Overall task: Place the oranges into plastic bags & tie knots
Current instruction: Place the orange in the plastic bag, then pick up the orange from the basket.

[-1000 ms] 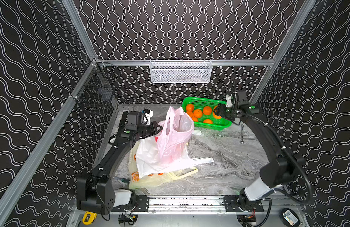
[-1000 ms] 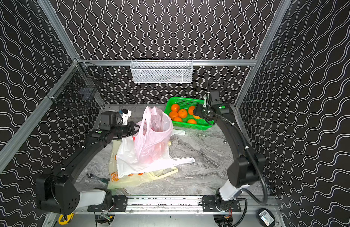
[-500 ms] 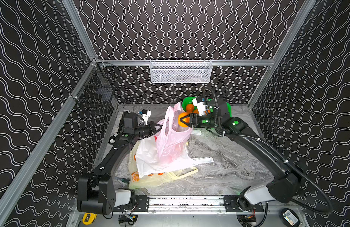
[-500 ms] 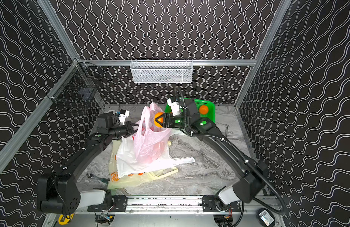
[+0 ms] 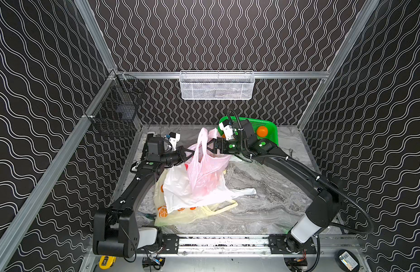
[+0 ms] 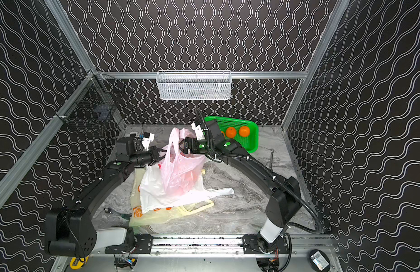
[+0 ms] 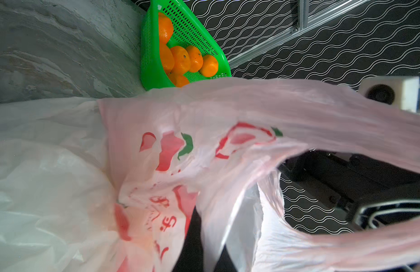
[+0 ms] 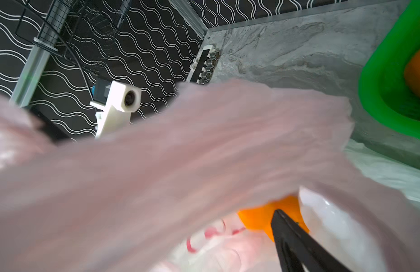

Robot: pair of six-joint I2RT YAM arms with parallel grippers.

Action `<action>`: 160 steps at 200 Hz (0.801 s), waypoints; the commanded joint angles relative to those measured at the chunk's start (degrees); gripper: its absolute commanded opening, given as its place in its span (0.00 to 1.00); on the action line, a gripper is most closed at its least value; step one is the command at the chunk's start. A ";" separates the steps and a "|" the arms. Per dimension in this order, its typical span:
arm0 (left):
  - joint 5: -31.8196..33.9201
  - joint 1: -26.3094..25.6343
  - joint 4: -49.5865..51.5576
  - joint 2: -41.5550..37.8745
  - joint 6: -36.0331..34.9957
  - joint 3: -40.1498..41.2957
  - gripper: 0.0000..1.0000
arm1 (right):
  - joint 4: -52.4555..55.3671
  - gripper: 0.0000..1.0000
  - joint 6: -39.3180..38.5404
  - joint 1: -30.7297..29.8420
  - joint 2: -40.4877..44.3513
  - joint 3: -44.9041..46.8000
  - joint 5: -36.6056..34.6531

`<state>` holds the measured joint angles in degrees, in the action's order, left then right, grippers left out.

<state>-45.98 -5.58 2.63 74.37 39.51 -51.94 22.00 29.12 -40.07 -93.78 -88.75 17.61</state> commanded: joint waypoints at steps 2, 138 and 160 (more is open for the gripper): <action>2.47 0.10 3.96 -0.43 -4.76 -1.88 0.00 | 0.72 0.94 -2.69 -0.06 6.29 3.85 -5.12; 31.47 -13.29 31.00 6.34 -22.30 -17.75 0.00 | 16.20 0.94 -1.92 26.41 -3.20 1.30 -15.03; 34.19 -14.86 32.80 7.09 -23.24 -19.02 0.00 | 17.04 0.95 -1.95 28.70 -11.22 -4.90 -12.99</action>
<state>-18.59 -19.40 31.51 80.95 19.14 -69.69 34.94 27.33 -13.21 -98.98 -88.55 1.96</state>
